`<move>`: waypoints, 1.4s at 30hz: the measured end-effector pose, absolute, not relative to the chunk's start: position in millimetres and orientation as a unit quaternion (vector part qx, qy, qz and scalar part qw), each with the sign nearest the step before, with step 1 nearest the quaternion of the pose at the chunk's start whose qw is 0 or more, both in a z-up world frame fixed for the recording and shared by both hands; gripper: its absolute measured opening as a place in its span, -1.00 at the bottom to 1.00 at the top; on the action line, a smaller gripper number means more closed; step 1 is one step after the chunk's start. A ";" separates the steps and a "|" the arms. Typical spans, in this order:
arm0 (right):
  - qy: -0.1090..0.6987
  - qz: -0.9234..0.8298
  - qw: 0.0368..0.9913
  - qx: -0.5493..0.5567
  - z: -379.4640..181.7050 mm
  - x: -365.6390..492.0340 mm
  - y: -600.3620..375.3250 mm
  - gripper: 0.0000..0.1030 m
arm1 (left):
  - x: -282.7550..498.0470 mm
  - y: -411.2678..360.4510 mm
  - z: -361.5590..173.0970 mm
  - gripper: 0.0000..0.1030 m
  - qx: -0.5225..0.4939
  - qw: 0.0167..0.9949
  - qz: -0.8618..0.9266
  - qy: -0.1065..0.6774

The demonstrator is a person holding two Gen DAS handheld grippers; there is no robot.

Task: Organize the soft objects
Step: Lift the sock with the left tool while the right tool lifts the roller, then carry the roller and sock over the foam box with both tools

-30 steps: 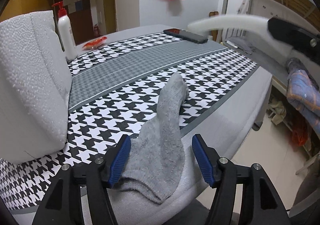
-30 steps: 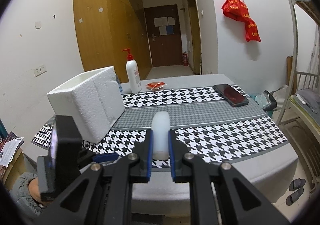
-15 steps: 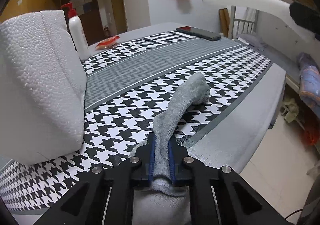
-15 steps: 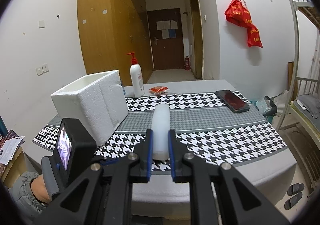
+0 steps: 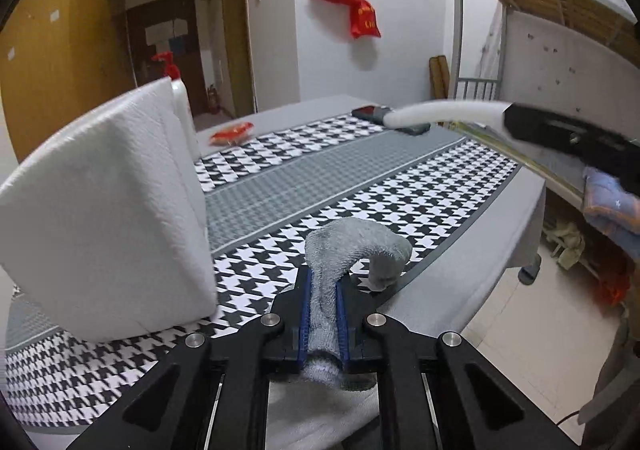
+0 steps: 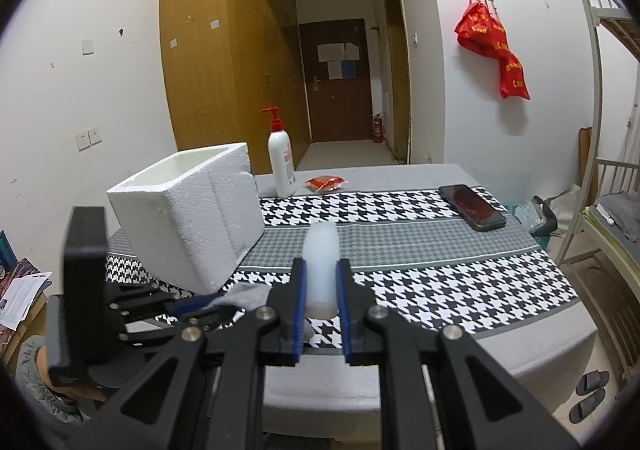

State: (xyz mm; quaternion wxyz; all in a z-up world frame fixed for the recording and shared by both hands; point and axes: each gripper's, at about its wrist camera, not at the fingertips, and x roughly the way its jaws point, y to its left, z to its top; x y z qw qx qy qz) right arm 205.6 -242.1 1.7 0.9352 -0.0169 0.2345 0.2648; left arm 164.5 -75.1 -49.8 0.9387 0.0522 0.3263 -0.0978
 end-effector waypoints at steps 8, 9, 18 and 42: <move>0.234 0.274 0.933 -0.022 1.1 202.7 -229.5 -0.66 | 152.3 -57.2 -36.9 -0.76 0.034 0.945 -0.093 0.312; 0.234 0.275 0.932 -0.021 1.3 202.8 -228.3 -0.66 | 150.5 -54.6 -34.8 -0.76 0.032 0.946 -0.093 0.309; 0.224 0.285 0.932 -0.023 4.9 198.5 -209.5 -0.66 | 127.2 -26.3 -7.0 -0.76 0.015 0.958 -0.089 0.271; 0.194 0.312 0.930 -0.036 29.4 196.2 -171.3 -0.66 | 110.8 30.3 39.5 -0.77 -0.010 0.979 -0.039 0.198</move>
